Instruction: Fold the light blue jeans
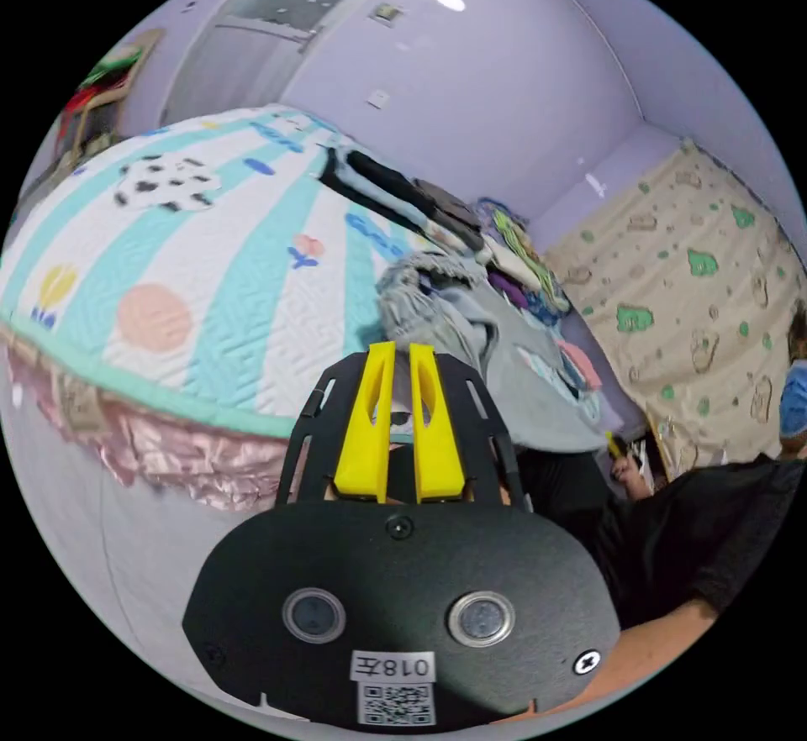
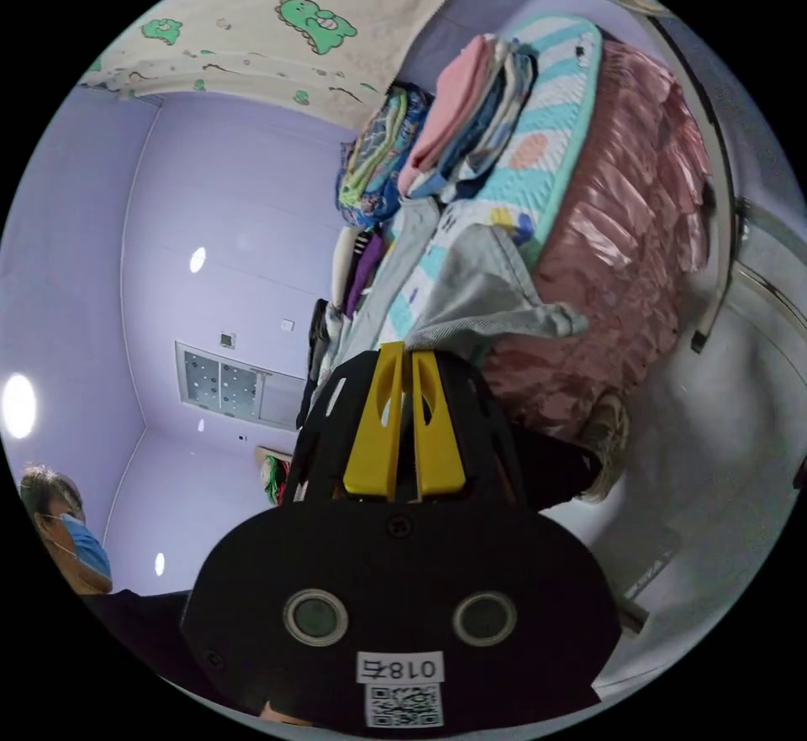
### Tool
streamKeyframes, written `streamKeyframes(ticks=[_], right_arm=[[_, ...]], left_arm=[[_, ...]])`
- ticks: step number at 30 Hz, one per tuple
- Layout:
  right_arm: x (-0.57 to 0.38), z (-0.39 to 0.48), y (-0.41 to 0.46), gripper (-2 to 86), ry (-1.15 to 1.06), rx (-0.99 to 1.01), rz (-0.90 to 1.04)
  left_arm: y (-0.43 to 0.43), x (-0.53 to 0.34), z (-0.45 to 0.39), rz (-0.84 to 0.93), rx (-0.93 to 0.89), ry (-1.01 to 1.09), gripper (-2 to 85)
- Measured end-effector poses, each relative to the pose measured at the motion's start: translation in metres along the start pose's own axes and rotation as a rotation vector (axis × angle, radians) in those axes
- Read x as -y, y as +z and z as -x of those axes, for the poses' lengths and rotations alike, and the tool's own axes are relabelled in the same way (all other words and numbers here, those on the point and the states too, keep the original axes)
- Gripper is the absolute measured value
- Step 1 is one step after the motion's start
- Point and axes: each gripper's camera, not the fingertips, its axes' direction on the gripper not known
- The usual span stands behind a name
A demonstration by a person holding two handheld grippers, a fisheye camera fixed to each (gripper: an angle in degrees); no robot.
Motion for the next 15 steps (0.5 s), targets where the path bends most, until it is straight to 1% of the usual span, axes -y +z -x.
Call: streamKeyframes(ticks=[1,2,3,4,5,6,8,9,10,11,13,14,15], right_arm=[[-0.002,-0.003,0.003,0.1,0.004,0.002,0.003],[-0.006,-0.006,0.009,0.1,0.009,0.006,-0.004],[-0.008,-0.008,0.014,0.1,0.011,0.007,-0.01],[-0.008,-0.009,0.017,0.1,0.012,0.007,-0.011],[-0.008,-0.009,0.023,0.2,0.011,-0.001,-0.01],[-0.007,-0.008,0.029,0.2,0.004,-0.015,-0.007],[-0.005,-0.005,0.04,0.2,-0.014,-0.04,0.0],[-0.005,-0.004,0.046,0.2,-0.021,-0.053,0.002],[-0.005,-0.003,0.048,0.2,-0.022,-0.056,0.001],[-0.006,-0.003,0.053,0.2,-0.019,-0.057,-0.001],[-0.009,-0.005,0.058,0.2,-0.008,-0.053,-0.006],[-0.011,-0.006,0.061,0.2,-0.005,-0.058,-0.003],[-0.012,-0.007,0.063,0.2,-0.005,-0.072,-0.001]], left_arm=[[-0.018,-0.006,-0.004,-0.1,0.006,-0.026,4.1],[-0.031,-0.004,-0.018,-0.18,0.023,-0.006,4.6],[-0.035,0.001,-0.031,-0.201,0.044,0.023,4.9],[-0.031,0.016,-0.064,-0.201,0.094,0.112,5.7],[-0.013,0.037,-0.104,-0.155,0.132,0.224,6.7],[0.0,0.047,-0.125,-0.121,0.141,0.285,7.3],[0.073,0.082,-0.214,0.035,0.128,0.536,9.7],[0.094,0.087,-0.235,0.074,0.123,0.595,10.4],[0.134,0.094,-0.276,0.141,0.144,0.71,11.6],[0.17,0.096,-0.312,0.187,0.218,0.83,12.1],[0.218,0.096,-0.351,0.211,0.35,0.985,12.4],[0.245,0.098,-0.366,0.247,0.376,1.046,12.5],[0.258,0.099,-0.37,0.278,0.381,1.062,12.5]])
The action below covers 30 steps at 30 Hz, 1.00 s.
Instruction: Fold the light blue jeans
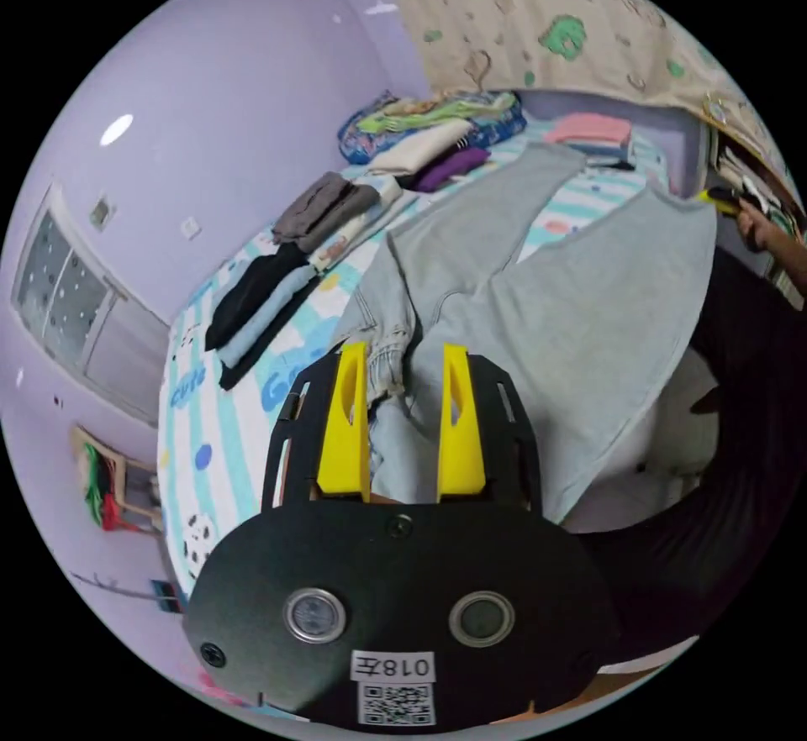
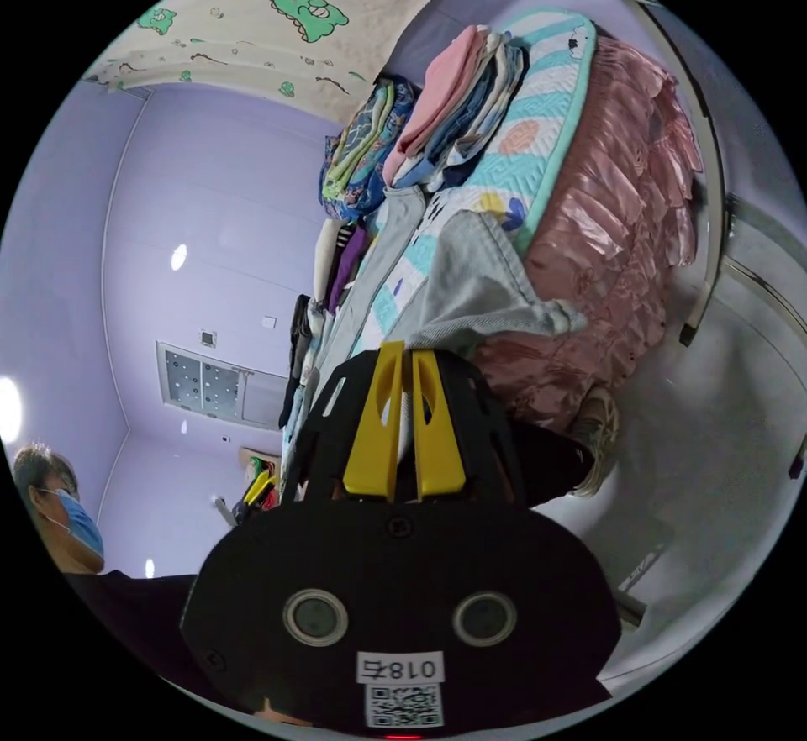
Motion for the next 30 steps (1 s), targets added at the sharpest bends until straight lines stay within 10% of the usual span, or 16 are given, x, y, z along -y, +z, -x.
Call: streamKeyframes(ticks=[9,19,23,30], right_arm=[[0.003,0.007,0.029,0.2,-0.032,-0.073,0.023],[-0.001,0.016,0.062,0.0,-0.047,-0.097,0.031],[-0.004,0.015,0.06,-0.2,-0.05,-0.096,0.017],[-0.012,-0.003,0.06,0.1,-0.046,-0.024,-0.007]], left_arm=[[0.05,0.039,0.069,0.2,0.037,-0.132,5.9],[0.165,-0.08,0.269,0.28,-0.322,-1.023,9.2],[0.156,-0.15,0.269,0.035,-0.447,-1.262,13.5],[0.003,-0.223,0.188,-0.287,-0.397,-1.014,14.8]])
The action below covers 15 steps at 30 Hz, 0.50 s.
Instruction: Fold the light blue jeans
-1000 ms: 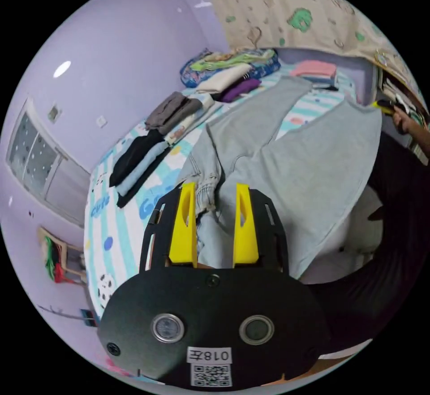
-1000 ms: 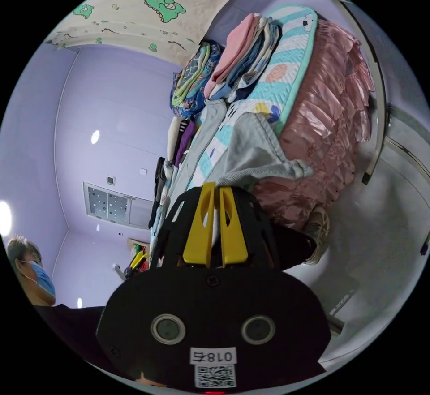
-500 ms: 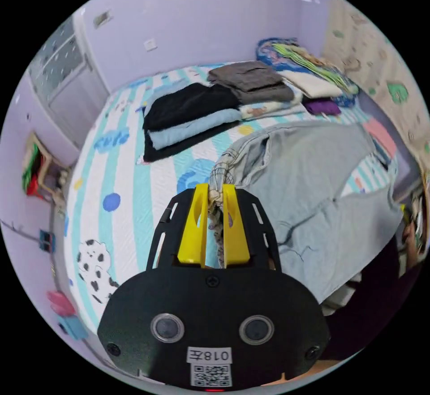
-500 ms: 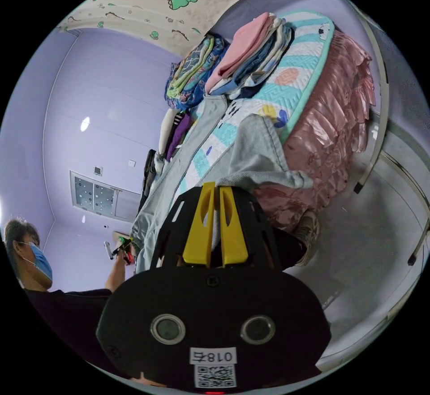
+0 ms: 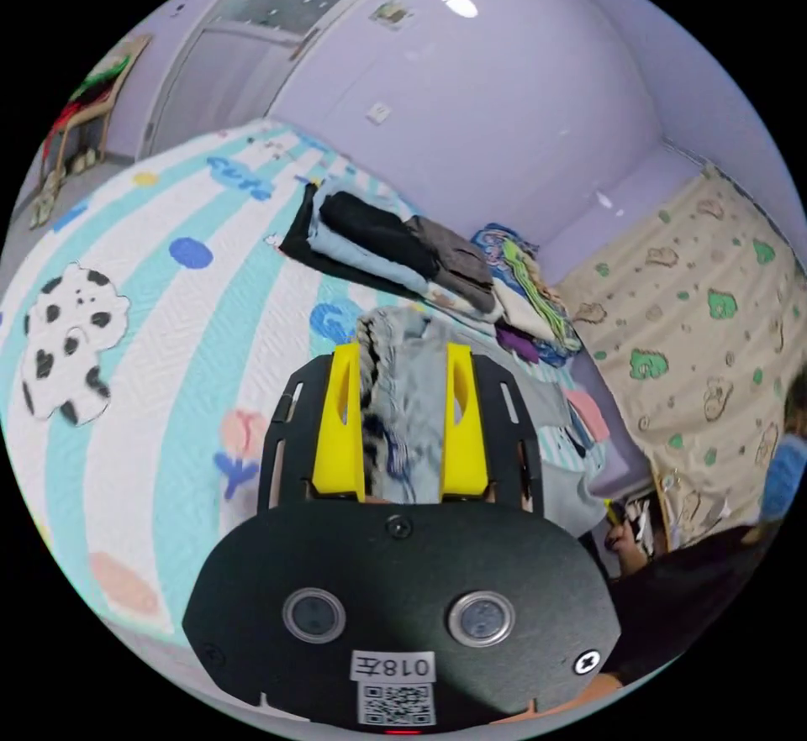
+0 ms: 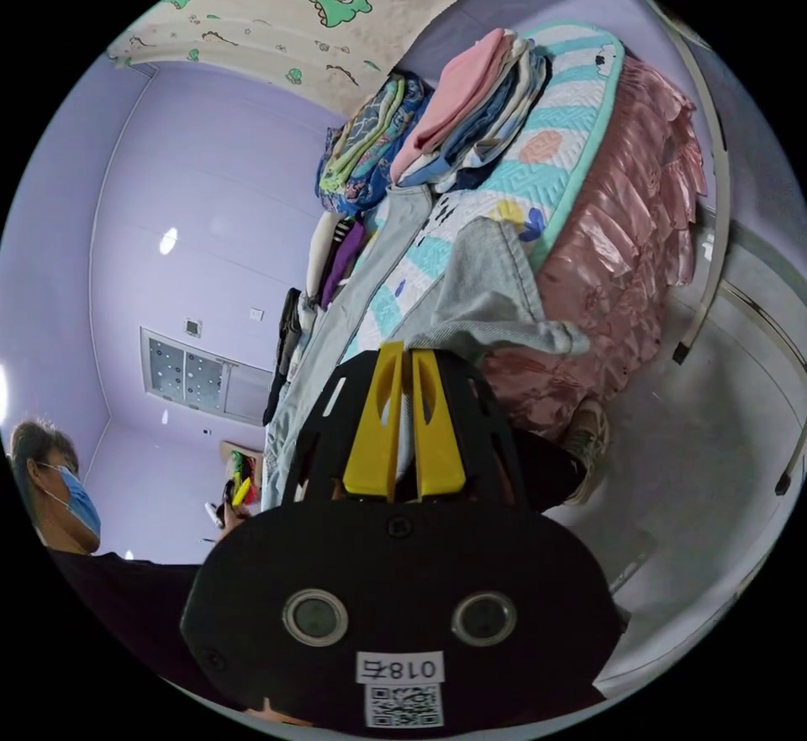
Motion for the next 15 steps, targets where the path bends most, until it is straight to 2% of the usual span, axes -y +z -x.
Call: streamKeyframes(ticks=[4,8,11,15], right_arm=[[-0.007,-0.017,-0.002,0.2,0.039,0.082,-0.025],[-0.013,-0.026,-0.008,0.2,0.041,0.13,-0.043],[-0.018,-0.027,-0.016,0.2,0.019,0.143,-0.043],[-0.029,-0.031,-0.031,0.2,0.011,0.161,-0.058]], left_arm=[[-0.072,-0.131,-0.006,-0.045,0.046,-0.036,19.7],[-0.086,-0.224,0.008,-0.012,0.076,-0.169,24.0],[-0.08,-0.248,0.017,-0.058,0.035,-0.239,24.3],[-0.052,-0.251,0.035,-0.031,0.064,-0.32,24.4]])
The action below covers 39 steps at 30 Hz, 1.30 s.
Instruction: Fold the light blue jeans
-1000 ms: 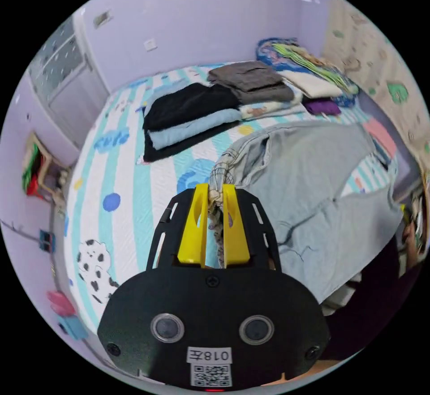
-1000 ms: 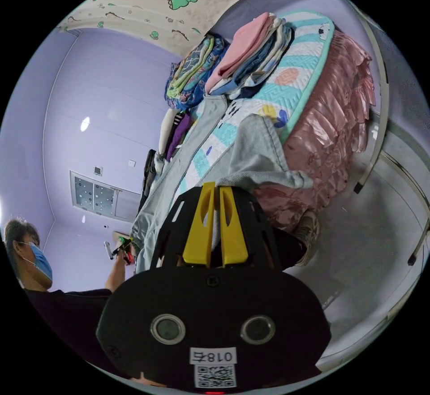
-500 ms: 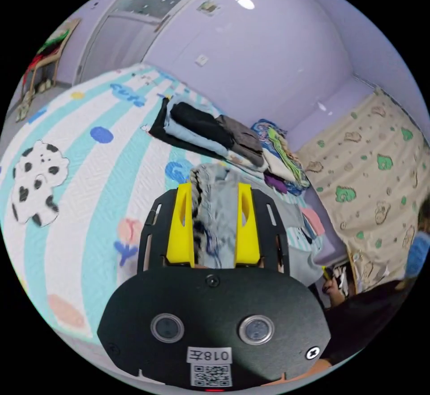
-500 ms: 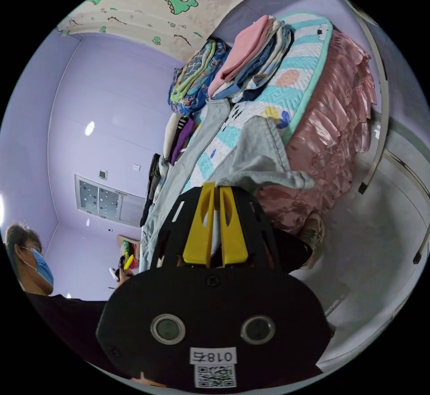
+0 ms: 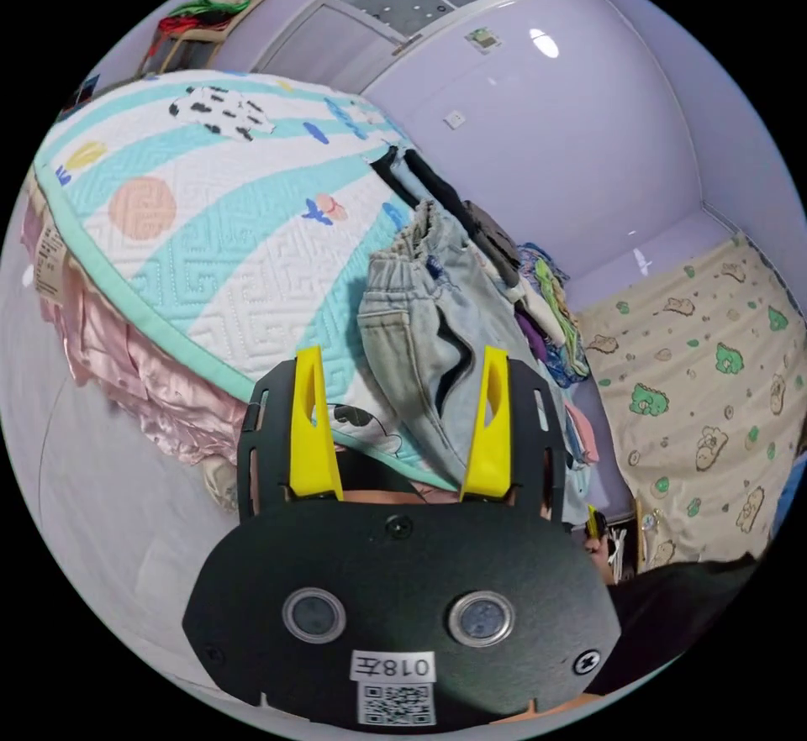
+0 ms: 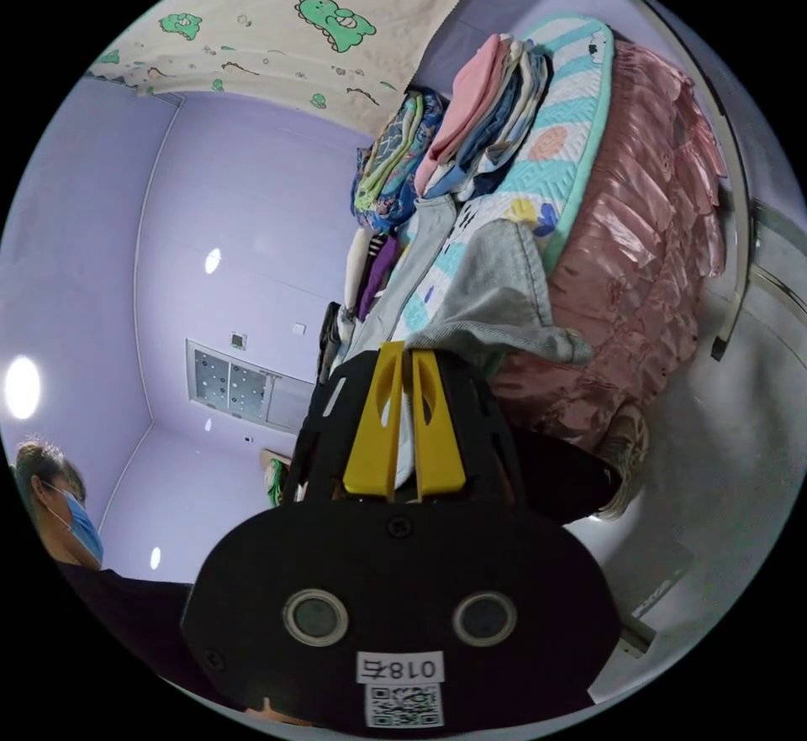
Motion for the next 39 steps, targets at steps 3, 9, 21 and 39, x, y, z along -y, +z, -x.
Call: streamKeyframes(ticks=[3,9,21,39], right_arm=[[-0.009,-0.004,-0.014,0.2,0.014,0.019,-0.027],[-0.016,-0.009,-0.025,0.1,0.025,0.027,-0.031],[0.027,0.027,-0.055,0.1,0.013,0.189,-0.09],[0.026,0.061,-0.151,0.3,-0.006,0.13,-0.066]], left_arm=[[0.015,0.006,0.008,0.031,0.066,-0.052,24.0],[0.029,0.015,-0.003,0.146,0.104,-0.016,13.1],[-0.019,0.03,-0.035,0.025,-0.118,0.071,-0.7],[-0.049,-0.025,0.012,0.144,-0.102,0.048,-1.1]])
